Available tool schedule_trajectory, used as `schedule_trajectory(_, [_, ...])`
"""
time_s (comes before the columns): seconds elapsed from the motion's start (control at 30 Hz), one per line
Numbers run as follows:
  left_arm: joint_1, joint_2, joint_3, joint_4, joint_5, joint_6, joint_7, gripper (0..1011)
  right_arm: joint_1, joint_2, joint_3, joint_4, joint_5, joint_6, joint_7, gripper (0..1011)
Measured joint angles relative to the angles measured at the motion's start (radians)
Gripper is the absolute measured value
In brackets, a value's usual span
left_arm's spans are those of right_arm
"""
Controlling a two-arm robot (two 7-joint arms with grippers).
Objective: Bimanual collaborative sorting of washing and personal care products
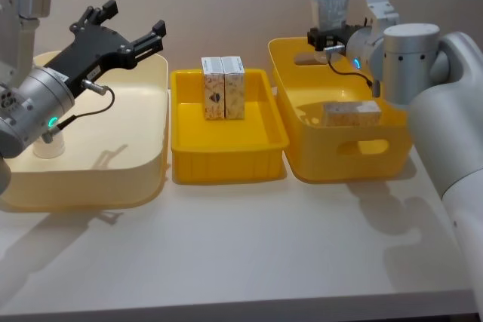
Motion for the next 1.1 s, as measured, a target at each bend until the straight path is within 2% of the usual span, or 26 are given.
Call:
schedule_trajectory(0.37, [0.000, 0.000, 0.000, 0.000, 0.000, 0.000, 0.000, 1002, 0.024, 0.016, -0.030, 0.023, -0.019, 0.071, 0.053, 604])
schedule_trajectory(0.67, [0.000, 0.000, 0.000, 0.000, 0.000, 0.000, 0.000, 1002, 0.075, 0.033, -0.072, 0.076, -0.039, 0.166, 0.136, 604])
schedule_trajectory(0.9, [0.000, 0.000, 0.000, 0.000, 0.000, 0.000, 0.000, 1002, 0.140, 0.040, -0.114, 0.157, -0.055, 0.233, 0.214, 604])
schedule_trajectory(0.97, [0.000, 0.000, 0.000, 0.000, 0.000, 0.000, 0.000, 1002, 0.175, 0.041, -0.135, 0.204, -0.064, 0.257, 0.256, 604])
schedule_trajectory(1.0, [0.000, 0.000, 0.000, 0.000, 0.000, 0.000, 0.000, 1002, 0.175, 0.041, -0.135, 0.204, -0.064, 0.257, 0.256, 604])
schedule_trajectory(1.1, [0.000, 0.000, 0.000, 0.000, 0.000, 0.000, 0.000, 1002, 0.218, 0.039, -0.158, 0.267, -0.073, 0.275, 0.296, 604])
